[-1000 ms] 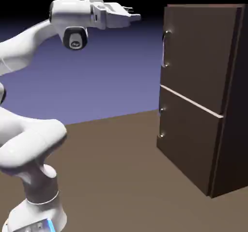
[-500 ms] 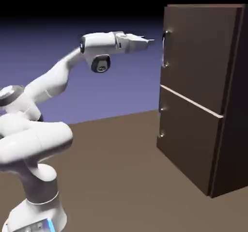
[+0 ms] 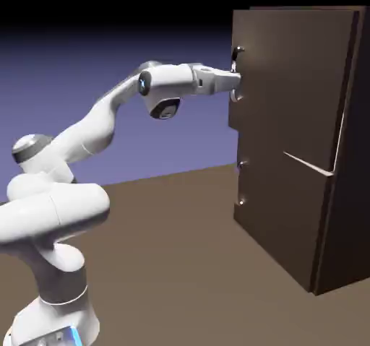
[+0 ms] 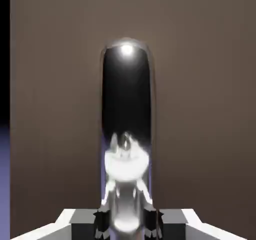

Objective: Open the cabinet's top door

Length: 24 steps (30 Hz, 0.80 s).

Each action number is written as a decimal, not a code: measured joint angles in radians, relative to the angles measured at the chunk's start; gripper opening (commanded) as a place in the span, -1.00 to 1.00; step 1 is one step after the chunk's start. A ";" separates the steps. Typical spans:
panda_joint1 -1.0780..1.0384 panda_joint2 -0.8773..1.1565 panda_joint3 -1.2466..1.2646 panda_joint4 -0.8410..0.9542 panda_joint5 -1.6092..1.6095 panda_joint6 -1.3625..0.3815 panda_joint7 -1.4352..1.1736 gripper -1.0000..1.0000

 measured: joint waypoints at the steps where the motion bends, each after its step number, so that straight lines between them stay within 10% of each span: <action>1: 0.022 -0.002 -0.009 -0.036 0.019 -0.033 -0.030 -1.00; 24: 0.167 0.208 -0.528 -0.601 -0.186 -0.999 -0.560 -1.00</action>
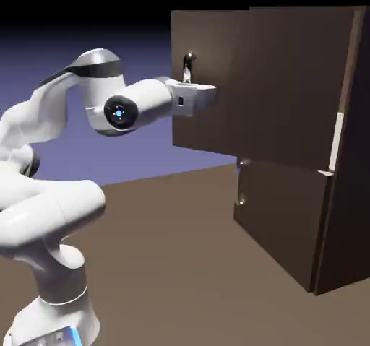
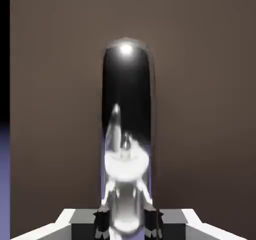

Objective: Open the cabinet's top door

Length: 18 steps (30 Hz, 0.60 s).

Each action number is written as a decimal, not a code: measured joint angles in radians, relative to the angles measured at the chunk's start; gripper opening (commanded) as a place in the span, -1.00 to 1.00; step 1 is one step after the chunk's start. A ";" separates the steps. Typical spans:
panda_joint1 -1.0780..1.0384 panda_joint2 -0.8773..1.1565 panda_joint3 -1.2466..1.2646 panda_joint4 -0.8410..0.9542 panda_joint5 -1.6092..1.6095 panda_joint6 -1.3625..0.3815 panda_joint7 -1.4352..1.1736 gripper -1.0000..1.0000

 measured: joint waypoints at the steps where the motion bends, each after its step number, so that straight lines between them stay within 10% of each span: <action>1: -0.015 0.025 -0.029 -0.002 -0.029 -0.043 -0.022 -1.00; 18: -0.250 0.618 -0.292 0.212 -0.587 -0.598 -0.468 -1.00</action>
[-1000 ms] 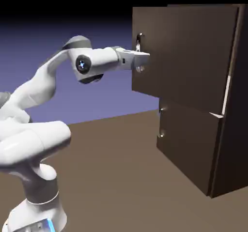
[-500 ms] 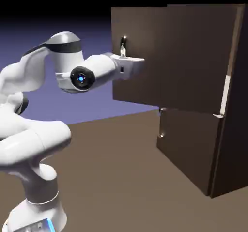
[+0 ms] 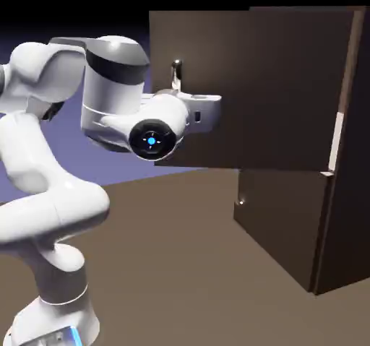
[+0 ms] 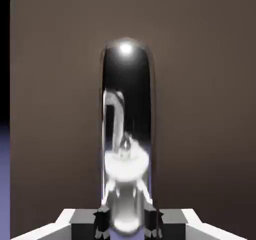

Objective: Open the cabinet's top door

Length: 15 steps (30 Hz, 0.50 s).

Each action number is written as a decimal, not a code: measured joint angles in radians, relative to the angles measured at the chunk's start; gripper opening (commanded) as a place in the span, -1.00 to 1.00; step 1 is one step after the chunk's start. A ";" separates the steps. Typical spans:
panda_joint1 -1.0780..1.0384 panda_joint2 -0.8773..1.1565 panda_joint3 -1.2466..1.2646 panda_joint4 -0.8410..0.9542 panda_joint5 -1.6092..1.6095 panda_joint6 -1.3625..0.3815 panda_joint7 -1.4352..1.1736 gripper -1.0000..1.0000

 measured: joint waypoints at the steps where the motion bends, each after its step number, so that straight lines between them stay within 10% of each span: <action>1: -0.007 0.036 -0.004 0.022 -0.031 -0.017 -0.025 -1.00; 15: -0.024 0.544 -0.018 0.417 -0.414 -0.178 -0.301 -1.00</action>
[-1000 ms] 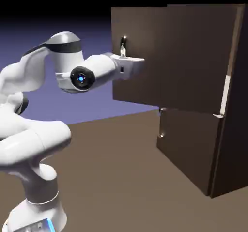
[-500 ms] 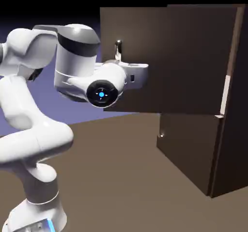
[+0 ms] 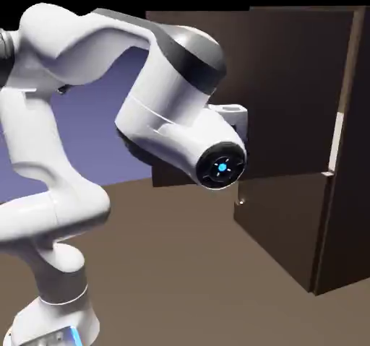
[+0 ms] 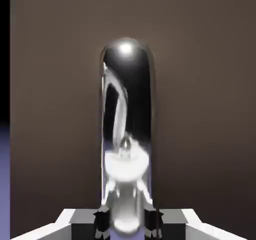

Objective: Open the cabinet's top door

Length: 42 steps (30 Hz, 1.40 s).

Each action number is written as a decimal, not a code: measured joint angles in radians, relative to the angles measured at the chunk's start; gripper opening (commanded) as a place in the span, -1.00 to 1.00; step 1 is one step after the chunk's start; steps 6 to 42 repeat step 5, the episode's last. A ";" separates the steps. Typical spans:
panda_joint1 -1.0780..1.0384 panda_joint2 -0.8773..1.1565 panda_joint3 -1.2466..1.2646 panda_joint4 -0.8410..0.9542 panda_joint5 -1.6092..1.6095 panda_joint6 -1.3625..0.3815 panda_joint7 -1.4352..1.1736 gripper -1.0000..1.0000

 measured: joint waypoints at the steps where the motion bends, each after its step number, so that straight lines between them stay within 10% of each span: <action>1: 0.002 0.036 0.001 0.034 -0.023 -0.010 -0.012 -1.00; 4: 0.011 0.145 0.007 0.142 -0.085 -0.040 -0.042 -1.00; 5: 0.014 0.174 0.008 0.171 -0.100 -0.048 -0.049 1.00; 42: 0.014 0.174 0.008 0.171 -0.100 -0.048 -0.049 1.00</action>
